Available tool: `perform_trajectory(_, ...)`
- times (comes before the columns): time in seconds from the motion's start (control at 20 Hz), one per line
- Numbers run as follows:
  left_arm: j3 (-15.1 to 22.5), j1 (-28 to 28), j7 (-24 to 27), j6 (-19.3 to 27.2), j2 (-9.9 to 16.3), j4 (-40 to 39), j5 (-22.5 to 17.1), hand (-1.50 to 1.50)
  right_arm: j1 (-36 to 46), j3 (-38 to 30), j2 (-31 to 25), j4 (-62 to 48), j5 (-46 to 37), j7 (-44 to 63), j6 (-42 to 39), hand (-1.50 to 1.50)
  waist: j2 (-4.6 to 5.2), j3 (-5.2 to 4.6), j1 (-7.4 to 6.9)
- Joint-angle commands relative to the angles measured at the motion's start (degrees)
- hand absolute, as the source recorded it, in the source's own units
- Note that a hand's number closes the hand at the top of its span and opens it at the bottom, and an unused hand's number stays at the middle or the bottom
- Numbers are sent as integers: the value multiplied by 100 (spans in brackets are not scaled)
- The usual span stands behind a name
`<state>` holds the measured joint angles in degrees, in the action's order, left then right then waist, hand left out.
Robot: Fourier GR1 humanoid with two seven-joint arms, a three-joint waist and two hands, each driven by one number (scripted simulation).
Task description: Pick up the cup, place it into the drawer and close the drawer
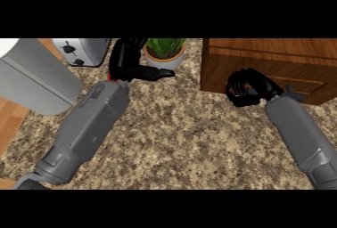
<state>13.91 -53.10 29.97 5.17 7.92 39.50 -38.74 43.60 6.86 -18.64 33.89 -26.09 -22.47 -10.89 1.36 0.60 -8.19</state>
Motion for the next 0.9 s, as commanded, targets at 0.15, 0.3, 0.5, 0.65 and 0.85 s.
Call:
perform_trajectory(0.15, 38, 306, -178, -222, 331, 233, 0, -150, 896, -711, -472, -554, 304, 225, 235, 150, 92, -27, -295)
perform_trajectory(0.3, 143, 383, -197, -405, 300, 284, 32, -150, 1039, -756, -556, -503, 397, 285, 27, 150, 130, -32, -338)
perform_trajectory(0.5, 127, 465, -224, -409, 329, 409, -2, -150, 973, -815, -797, -384, 501, 198, -190, 150, 110, -32, -400)
perform_trajectory(0.65, 125, 504, -220, -482, 303, 450, -35, -150, 970, -877, -832, -281, 622, 212, -326, 150, 148, -35, -429)
perform_trajectory(0.85, 142, 630, -214, -580, 374, 498, -33, -150, 938, -975, -953, -156, 787, 269, -537, 150, 148, -42, -462)
